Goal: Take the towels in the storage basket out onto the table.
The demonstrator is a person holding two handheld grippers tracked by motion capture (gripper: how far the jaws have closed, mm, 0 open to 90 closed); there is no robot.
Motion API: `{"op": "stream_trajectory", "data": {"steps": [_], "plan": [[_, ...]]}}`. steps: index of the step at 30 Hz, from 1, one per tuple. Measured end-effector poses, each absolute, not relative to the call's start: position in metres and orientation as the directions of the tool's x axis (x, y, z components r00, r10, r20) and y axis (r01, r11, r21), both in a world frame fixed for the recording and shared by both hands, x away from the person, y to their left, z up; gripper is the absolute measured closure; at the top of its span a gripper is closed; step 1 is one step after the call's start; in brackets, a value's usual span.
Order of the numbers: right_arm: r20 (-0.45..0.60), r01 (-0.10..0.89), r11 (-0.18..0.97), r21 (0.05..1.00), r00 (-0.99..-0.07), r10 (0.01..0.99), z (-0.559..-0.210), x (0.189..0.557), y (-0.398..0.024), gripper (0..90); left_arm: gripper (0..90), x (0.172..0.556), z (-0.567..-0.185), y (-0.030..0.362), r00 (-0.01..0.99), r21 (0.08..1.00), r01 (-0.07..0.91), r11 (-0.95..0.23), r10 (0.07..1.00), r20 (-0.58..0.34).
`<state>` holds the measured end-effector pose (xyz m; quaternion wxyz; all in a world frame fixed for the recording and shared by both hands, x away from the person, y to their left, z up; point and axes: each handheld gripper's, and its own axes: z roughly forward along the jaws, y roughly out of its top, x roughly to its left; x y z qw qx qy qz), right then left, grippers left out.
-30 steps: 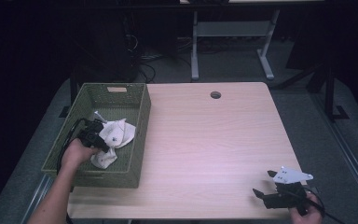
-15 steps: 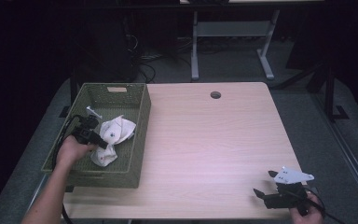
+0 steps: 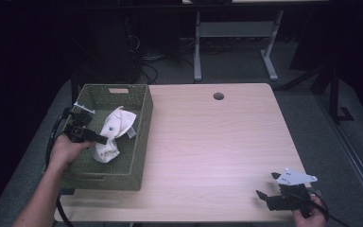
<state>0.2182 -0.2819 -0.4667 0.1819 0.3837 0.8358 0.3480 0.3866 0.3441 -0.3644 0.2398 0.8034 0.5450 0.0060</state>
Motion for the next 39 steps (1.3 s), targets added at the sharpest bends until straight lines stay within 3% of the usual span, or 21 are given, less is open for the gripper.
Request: {"op": "stream_trajectory", "data": {"steps": [6, 21, 39], "plan": [[-0.040, 0.513, 0.463, 0.722, -0.638, 0.769, -0.467, 0.219, -0.284, 14.0, 78.9, 0.378, -0.350, 0.347, 0.440, 0.438, 0.844, -0.311, 0.867, -0.233], [-0.038, 0.518, 0.461, 0.721, -0.634, 0.772, -0.468, 0.219, -0.285, 14.0, 78.8, 0.371, -0.327, 0.352, 0.456, 0.516, 0.817, -0.259, 0.838, -0.301], [-0.040, 0.519, 0.465, 0.717, -0.636, 0.771, -0.469, 0.219, -0.284, 14.0, 78.1, 0.362, -0.288, 0.336, 0.520, 0.598, 0.756, -0.265, 0.799, -0.304]]}}
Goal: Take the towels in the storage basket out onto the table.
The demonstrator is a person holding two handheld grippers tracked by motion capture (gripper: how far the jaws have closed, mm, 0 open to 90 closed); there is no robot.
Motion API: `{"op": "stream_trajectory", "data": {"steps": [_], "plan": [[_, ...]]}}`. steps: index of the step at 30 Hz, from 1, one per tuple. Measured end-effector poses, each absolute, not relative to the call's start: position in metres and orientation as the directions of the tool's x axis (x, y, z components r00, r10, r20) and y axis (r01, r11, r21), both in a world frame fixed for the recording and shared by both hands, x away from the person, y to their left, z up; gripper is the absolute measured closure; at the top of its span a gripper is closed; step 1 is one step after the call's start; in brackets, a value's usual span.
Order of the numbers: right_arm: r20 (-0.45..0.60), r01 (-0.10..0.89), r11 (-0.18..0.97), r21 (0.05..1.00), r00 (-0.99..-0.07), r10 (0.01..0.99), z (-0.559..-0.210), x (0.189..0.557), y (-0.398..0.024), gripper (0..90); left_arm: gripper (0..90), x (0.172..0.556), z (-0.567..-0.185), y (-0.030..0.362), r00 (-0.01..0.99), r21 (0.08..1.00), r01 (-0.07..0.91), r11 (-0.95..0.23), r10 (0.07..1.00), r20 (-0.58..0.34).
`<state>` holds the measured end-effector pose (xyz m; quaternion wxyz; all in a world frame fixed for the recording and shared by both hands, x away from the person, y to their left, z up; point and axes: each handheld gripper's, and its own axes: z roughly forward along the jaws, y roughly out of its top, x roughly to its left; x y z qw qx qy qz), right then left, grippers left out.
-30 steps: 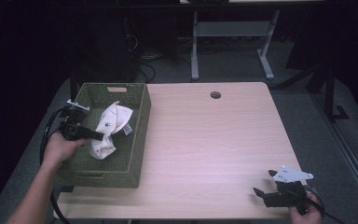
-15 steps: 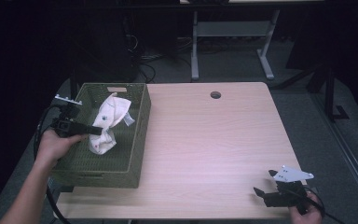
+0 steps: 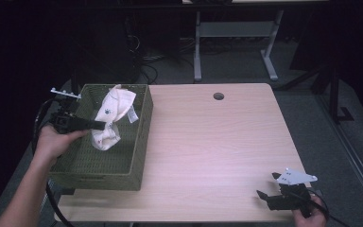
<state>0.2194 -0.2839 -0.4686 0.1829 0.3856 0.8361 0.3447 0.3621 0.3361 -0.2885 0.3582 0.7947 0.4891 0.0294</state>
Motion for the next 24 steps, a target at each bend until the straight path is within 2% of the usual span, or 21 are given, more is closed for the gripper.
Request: {"op": "stream_trajectory", "data": {"steps": [24], "plan": [[-0.042, 0.515, 0.466, 0.720, -0.637, 0.770, -0.467, 0.217, -0.284, 14.0, 78.2, 0.363, -0.260, 0.298, 0.602, 0.652, 0.695, -0.303, 0.741, -0.297]]}}
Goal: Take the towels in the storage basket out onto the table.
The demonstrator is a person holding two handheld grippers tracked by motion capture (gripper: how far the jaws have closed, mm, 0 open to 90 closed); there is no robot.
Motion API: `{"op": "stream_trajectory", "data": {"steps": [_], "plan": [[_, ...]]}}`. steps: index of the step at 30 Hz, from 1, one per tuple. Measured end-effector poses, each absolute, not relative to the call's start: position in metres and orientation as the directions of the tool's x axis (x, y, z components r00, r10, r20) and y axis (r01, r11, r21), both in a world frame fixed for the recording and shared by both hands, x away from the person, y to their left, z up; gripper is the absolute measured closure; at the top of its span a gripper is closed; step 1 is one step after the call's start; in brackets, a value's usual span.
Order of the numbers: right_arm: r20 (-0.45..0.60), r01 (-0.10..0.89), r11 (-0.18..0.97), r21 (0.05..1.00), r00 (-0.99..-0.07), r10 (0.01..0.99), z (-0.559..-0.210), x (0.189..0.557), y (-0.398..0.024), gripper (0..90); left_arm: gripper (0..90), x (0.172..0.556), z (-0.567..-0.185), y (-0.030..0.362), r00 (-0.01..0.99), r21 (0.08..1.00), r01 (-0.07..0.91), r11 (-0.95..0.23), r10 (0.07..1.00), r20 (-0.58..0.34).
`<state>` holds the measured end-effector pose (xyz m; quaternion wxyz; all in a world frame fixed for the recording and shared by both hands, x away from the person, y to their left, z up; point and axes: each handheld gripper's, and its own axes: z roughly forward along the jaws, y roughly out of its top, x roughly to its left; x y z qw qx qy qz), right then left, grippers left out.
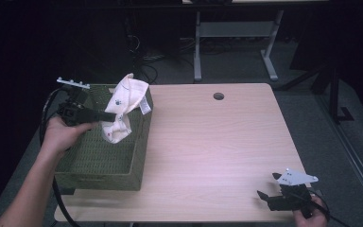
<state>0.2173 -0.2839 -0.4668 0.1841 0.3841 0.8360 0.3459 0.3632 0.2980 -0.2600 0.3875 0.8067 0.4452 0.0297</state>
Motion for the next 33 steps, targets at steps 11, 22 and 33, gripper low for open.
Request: {"op": "stream_trajectory", "data": {"steps": [11, 22, 33], "plan": [[-0.052, 0.512, 0.474, 0.717, -0.638, 0.768, -0.466, 0.217, -0.285, 14.0, 78.2, 0.366, -0.261, 0.274, 0.638, 0.653, 0.678, -0.339, 0.712, -0.292], [-0.052, 0.511, 0.475, 0.717, -0.640, 0.767, -0.466, 0.217, -0.285, 14.0, 78.2, 0.366, -0.262, 0.253, 0.668, 0.647, 0.663, -0.377, 0.688, -0.283], [-0.052, 0.513, 0.474, 0.716, -0.639, 0.768, -0.466, 0.217, -0.285, 14.0, 78.2, 0.368, -0.257, 0.237, 0.690, 0.648, 0.647, -0.402, 0.670, -0.274]]}}
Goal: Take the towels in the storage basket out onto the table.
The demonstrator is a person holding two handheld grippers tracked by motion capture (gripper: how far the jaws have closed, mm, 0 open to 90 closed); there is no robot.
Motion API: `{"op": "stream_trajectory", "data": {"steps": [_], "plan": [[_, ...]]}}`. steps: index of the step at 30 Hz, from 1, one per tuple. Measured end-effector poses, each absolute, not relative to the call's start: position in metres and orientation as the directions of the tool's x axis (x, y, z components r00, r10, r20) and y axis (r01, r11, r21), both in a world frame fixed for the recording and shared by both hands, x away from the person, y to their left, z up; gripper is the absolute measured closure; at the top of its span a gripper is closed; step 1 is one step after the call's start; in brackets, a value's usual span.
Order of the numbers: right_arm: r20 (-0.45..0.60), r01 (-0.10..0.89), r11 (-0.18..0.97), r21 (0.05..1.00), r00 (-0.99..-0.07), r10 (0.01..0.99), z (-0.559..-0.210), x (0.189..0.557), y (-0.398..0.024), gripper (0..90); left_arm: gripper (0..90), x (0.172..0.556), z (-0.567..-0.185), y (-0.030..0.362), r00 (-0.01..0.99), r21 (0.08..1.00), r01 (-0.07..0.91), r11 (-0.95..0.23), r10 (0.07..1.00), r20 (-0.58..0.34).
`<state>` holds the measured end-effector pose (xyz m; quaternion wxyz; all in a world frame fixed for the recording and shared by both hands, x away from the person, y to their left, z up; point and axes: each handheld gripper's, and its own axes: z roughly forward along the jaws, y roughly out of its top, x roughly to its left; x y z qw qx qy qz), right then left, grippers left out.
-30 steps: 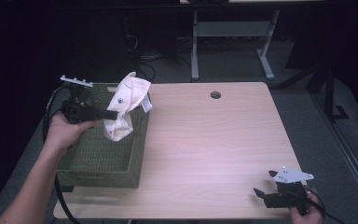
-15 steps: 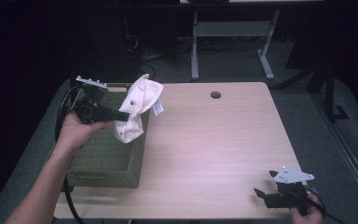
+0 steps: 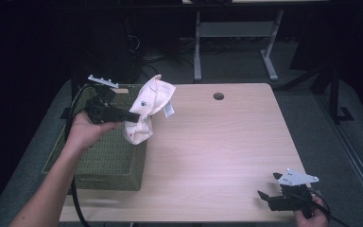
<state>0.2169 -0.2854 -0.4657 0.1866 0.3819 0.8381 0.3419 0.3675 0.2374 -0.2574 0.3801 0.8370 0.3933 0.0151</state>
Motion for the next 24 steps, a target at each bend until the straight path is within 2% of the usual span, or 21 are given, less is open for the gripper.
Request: {"op": "stream_trajectory", "data": {"steps": [24], "plan": [[-0.044, 0.511, 0.465, 0.723, -0.637, 0.769, -0.464, 0.216, -0.286, 14.0, 78.2, 0.374, -0.263, 0.198, 0.734, 0.643, 0.621, -0.448, 0.620, -0.277]]}}
